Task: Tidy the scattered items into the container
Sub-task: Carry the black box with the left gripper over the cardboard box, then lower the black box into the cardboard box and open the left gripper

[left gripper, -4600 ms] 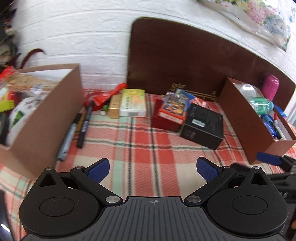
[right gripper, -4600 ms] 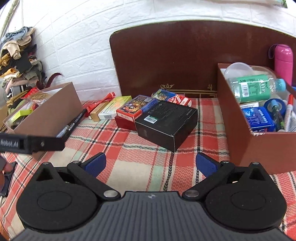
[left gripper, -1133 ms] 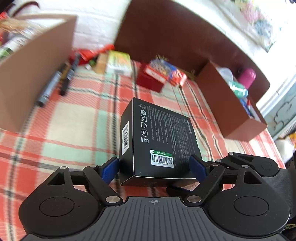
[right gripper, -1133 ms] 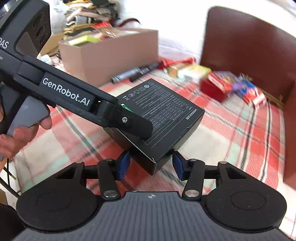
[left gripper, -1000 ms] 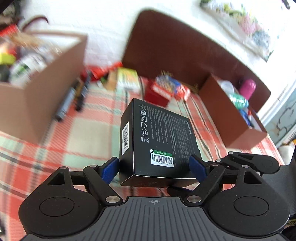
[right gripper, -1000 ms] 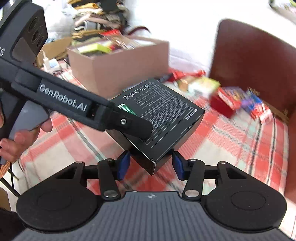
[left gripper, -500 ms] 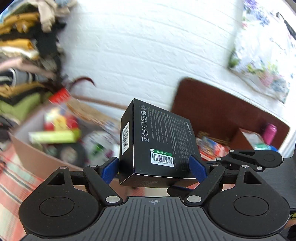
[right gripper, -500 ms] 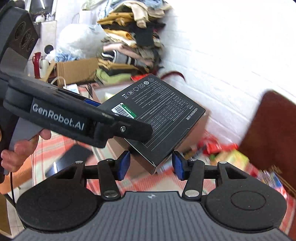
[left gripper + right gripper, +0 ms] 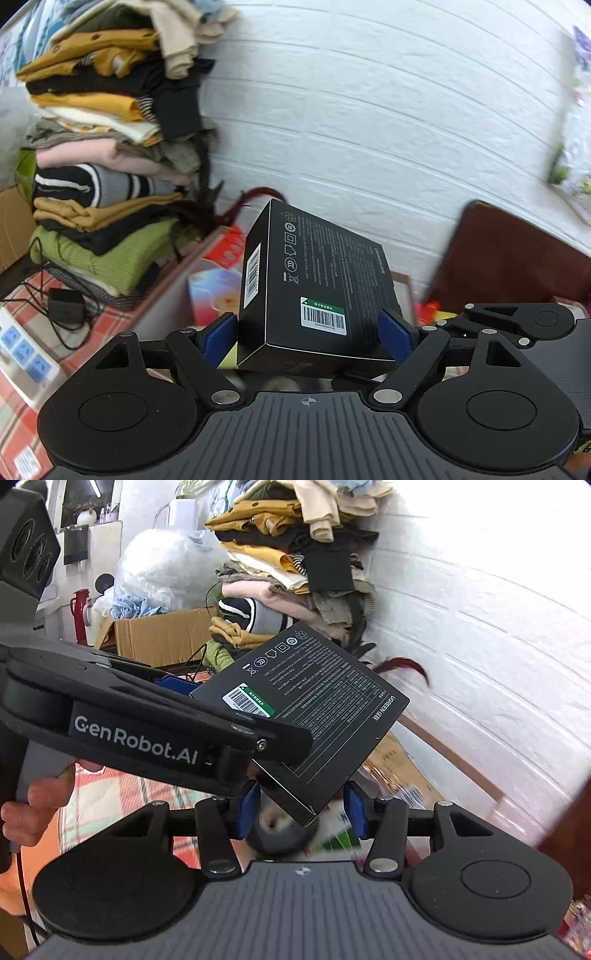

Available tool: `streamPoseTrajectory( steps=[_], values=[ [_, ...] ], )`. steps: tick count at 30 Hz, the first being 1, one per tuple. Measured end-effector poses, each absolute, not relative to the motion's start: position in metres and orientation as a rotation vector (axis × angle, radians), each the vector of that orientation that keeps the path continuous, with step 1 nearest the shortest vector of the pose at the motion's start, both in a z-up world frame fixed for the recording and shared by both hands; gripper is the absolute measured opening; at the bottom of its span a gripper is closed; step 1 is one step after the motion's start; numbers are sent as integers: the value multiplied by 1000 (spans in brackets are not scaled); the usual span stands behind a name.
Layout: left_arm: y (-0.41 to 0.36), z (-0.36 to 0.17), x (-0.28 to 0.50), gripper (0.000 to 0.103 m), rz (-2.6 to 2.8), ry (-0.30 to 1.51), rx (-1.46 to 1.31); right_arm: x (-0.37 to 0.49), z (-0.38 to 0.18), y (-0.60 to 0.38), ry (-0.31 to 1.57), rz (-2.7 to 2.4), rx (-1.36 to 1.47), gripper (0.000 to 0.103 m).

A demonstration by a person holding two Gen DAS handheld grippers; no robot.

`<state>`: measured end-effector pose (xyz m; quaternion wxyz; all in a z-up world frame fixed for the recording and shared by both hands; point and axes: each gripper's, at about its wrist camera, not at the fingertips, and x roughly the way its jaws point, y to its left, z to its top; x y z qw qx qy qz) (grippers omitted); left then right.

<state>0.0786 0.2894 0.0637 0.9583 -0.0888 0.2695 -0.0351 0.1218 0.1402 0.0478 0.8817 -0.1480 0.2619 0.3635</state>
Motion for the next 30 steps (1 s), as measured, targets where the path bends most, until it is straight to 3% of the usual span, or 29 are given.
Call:
streamPoseTrajectory(
  steps=[2, 3, 4, 5, 11, 16, 30],
  values=[
    [305, 55, 94, 89, -76, 571, -188, 137, 41, 155, 561, 766, -293, 56],
    [314, 49, 103, 92, -68, 594, -197, 145, 37, 161, 573, 774, -288, 60],
    [322, 42, 110, 92, -50, 616, -207, 152, 31, 167, 588, 785, -288, 71],
    [327, 35, 115, 92, -32, 628, -213, 157, 26, 171, 601, 783, -294, 73],
    [343, 16, 121, 92, -8, 621, -228, 166, 10, 162, 616, 755, -311, 70],
    [343, 20, 120, 90, -11, 614, -242, 169, 5, 153, 640, 717, -307, 53],
    [309, 39, 109, 89, -101, 607, -197, 152, 14, 133, 614, 703, -300, 51]
  ],
)
